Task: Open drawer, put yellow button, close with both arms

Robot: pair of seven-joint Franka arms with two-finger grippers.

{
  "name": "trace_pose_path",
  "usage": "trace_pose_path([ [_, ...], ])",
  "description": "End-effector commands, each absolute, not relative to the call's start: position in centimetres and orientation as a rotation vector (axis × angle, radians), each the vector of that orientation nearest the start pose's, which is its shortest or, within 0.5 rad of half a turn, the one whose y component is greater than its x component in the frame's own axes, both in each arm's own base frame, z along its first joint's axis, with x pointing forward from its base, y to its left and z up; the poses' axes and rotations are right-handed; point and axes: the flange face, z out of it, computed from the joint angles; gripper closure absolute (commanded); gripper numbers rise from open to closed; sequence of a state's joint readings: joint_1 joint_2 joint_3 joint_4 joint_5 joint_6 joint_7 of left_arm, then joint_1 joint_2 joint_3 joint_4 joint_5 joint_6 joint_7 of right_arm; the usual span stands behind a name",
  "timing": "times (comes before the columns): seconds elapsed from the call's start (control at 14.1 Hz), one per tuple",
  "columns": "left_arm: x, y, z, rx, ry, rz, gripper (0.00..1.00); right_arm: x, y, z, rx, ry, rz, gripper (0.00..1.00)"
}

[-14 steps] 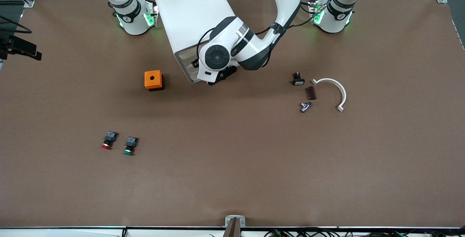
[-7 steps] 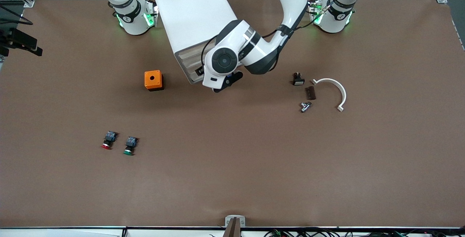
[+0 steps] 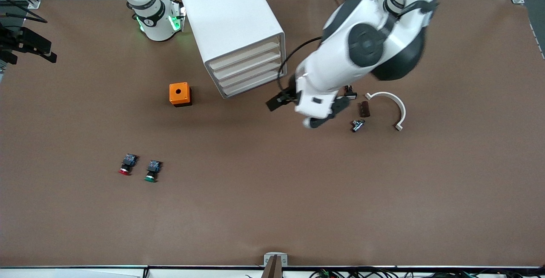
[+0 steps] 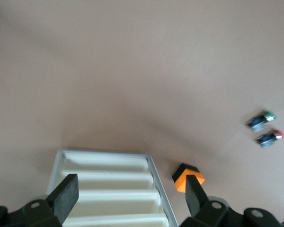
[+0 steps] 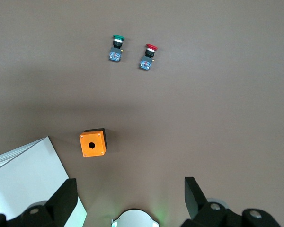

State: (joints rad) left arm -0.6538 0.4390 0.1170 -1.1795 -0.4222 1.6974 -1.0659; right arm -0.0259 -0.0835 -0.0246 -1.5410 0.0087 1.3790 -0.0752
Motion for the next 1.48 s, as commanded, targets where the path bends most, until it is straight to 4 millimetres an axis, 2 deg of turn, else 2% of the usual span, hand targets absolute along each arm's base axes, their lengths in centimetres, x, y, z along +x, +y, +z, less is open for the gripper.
trace_pose_path([
  [0.0, 55.3, -34.6, 61.2, -3.339, -0.720, 0.250, 0.01, 49.5, -2.6, 66.7, -3.099, -0.055, 0.091, 0.00],
  [0.21, 54.5, -26.5, 65.0, -3.342, -0.444, 0.292, 0.01, 49.5, -2.6, 66.6, -3.088, -0.052, 0.092, 0.00],
  [0.35, 54.1, -22.3, 65.9, -3.284, -0.233, 0.275, 0.01, 49.5, -2.9, 66.7, -3.087, -0.043, 0.086, 0.00],
  [0.57, 55.1, -17.6, 64.3, -3.214, -0.076, 0.285, 0.01, 49.4, -2.9, 66.5, -3.086, -0.041, 0.093, 0.00],
  [0.71, 56.2, -14.7, 63.8, -3.214, -0.071, 0.281, 0.01, 49.3, -3.0, 66.5, -3.086, -0.038, 0.093, 0.00],
  [0.92, 57.5, -9.9, 61.4, -3.217, -0.006, 0.287, 0.01, 49.3, -3.0, 66.4, -3.086, -0.038, 0.096, 0.00],
  [1.06, 57.9, -7.0, 60.7, -3.227, 0.018, 0.258, 0.01, 49.4, -3.0, 66.4, -3.086, -0.038, 0.096, 0.00],
  [1.2, 57.4, -5.3, 59.6, -3.226, 0.012, 0.207, 0.01, 49.4, -3.2, 66.4, -3.085, -0.033, 0.098, 0.00],
  [1.41, 55.6, -4.7, 58.0, -3.205, 0.007, 0.113, 0.01, 49.3, -3.2, 66.3, -3.085, -0.034, 0.105, 0.00],
])
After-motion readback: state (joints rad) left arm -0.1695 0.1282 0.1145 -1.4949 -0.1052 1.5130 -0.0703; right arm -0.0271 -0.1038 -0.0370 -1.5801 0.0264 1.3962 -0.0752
